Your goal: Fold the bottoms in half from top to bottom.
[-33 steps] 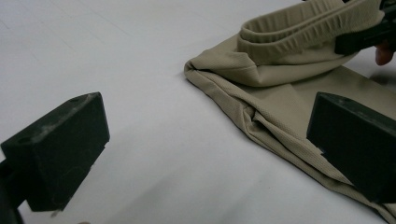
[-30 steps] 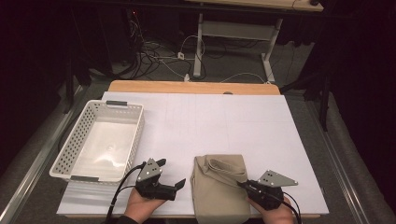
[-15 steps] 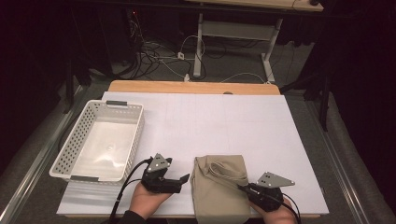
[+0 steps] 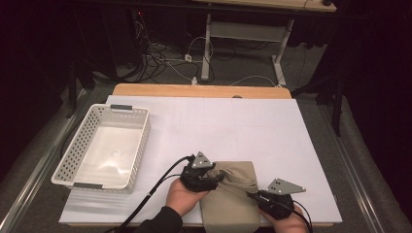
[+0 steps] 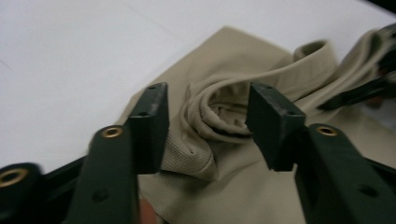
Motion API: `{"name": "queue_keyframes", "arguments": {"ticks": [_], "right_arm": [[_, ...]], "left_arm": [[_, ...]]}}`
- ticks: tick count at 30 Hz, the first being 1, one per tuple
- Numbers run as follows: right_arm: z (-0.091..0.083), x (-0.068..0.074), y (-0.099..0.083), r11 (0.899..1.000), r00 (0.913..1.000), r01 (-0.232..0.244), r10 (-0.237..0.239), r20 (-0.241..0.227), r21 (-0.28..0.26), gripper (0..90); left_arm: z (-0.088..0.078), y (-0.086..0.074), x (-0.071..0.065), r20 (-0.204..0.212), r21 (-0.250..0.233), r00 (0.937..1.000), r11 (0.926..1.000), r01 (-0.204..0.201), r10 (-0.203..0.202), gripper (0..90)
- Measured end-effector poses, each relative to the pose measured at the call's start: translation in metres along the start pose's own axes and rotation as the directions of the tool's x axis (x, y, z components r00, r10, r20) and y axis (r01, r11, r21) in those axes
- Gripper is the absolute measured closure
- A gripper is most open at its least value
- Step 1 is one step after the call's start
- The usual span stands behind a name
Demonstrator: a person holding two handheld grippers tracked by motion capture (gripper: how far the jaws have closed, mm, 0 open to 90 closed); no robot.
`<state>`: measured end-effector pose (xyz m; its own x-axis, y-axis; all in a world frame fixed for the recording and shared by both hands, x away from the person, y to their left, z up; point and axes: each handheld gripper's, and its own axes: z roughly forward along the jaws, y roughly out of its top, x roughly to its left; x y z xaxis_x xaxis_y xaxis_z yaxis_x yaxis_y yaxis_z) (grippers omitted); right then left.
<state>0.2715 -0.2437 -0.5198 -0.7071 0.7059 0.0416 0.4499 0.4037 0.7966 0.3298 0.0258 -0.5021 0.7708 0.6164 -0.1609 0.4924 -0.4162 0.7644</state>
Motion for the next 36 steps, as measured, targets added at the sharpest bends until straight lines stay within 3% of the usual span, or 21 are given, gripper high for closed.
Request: {"name": "queue_keyframes", "arguments": {"ticks": [3,8,11,19,24,33,36], "right_arm": [[0.000,0.001,0.000,1.000,1.0000,0.008,-0.008,0.005,0.000,86.5],[0.000,0.002,0.000,1.000,0.9999,0.012,-0.012,0.010,0.001,85.1],[0.000,0.002,0.000,1.000,0.9999,0.008,-0.008,0.011,0.000,82.4],[-0.002,0.001,0.000,1.000,0.9999,-0.012,0.012,0.005,-0.003,69.6],[-0.005,0.001,0.000,1.000,0.9996,-0.025,0.024,-0.011,-0.014,61.0],[-0.018,0.008,-0.003,0.998,0.9989,-0.047,0.047,-0.010,-0.047,44.4],[-0.027,0.011,-0.006,0.997,0.9991,-0.042,0.042,-0.001,-0.057,44.0]], "left_arm": [[0.007,-0.001,0.000,0.016,0.029,0.9996,0.9993,0.022,-0.022,52.9],[0.009,-0.002,-0.006,0.002,0.044,1.0000,0.9990,0.004,-0.005,68.2],[0.004,-0.003,-0.009,-0.010,0.037,1.0000,0.9993,0.001,-0.001,72.9],[-0.015,-0.016,-0.029,0.000,0.015,0.9999,0.9998,-0.016,0.016,69.3],[-0.027,-0.030,-0.040,0.009,0.015,0.9989,0.9988,-0.046,0.046,68.1],[-0.027,-0.048,-0.042,0.012,0.007,0.9992,0.9992,-0.039,0.039,60.9],[-0.029,-0.051,-0.045,0.018,0.010,0.9988,0.9989,-0.046,0.046,60.9]]}}
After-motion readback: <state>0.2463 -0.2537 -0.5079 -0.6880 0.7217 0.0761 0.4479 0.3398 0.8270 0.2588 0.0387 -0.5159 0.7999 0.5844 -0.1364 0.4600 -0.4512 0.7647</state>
